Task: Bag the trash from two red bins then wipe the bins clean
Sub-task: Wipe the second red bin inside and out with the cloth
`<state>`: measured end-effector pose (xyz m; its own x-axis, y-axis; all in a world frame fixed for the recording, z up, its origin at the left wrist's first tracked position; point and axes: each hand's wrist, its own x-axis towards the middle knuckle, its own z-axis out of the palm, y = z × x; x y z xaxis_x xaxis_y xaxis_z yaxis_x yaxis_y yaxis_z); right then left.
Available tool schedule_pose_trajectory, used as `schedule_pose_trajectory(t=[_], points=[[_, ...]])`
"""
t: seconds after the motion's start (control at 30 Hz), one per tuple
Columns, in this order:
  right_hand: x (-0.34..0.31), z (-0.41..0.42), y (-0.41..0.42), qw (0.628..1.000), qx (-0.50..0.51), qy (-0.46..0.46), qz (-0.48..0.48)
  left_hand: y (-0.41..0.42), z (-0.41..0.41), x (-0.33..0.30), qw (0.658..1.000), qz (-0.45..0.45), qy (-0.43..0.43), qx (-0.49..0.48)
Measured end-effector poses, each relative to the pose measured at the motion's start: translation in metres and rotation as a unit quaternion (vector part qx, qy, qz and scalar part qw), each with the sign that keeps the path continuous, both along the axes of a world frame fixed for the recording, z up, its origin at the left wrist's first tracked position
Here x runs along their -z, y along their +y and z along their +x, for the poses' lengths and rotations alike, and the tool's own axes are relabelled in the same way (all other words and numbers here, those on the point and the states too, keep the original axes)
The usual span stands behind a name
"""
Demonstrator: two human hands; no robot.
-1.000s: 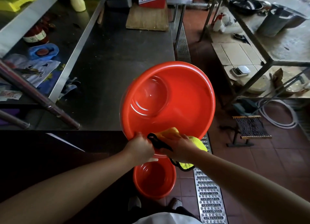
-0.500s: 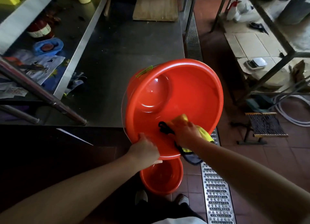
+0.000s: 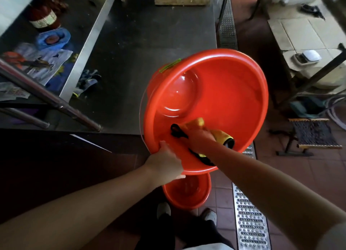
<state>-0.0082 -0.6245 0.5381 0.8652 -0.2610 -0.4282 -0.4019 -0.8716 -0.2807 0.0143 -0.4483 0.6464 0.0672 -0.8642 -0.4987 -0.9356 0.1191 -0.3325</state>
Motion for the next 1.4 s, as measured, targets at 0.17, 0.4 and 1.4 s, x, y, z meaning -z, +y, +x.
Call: schedule_pose_trajectory(t=[0.17,0.4,1.4], points=[[0.008,0.001,-0.035,0.999,-0.034,0.012,-0.007,0.006,-0.004,-0.002,0.999,-0.002,-0.038,0.024],[0.02,0.025,0.003,0.998,-0.004,-0.015,0.053,0.005,-0.005,-0.002,0.996,0.042,-0.072,0.021],[-0.035,-0.107,0.025,1.0,0.02,-0.005,-0.021,0.0,-0.002,0.008,0.998,0.033,-0.055,0.027]])
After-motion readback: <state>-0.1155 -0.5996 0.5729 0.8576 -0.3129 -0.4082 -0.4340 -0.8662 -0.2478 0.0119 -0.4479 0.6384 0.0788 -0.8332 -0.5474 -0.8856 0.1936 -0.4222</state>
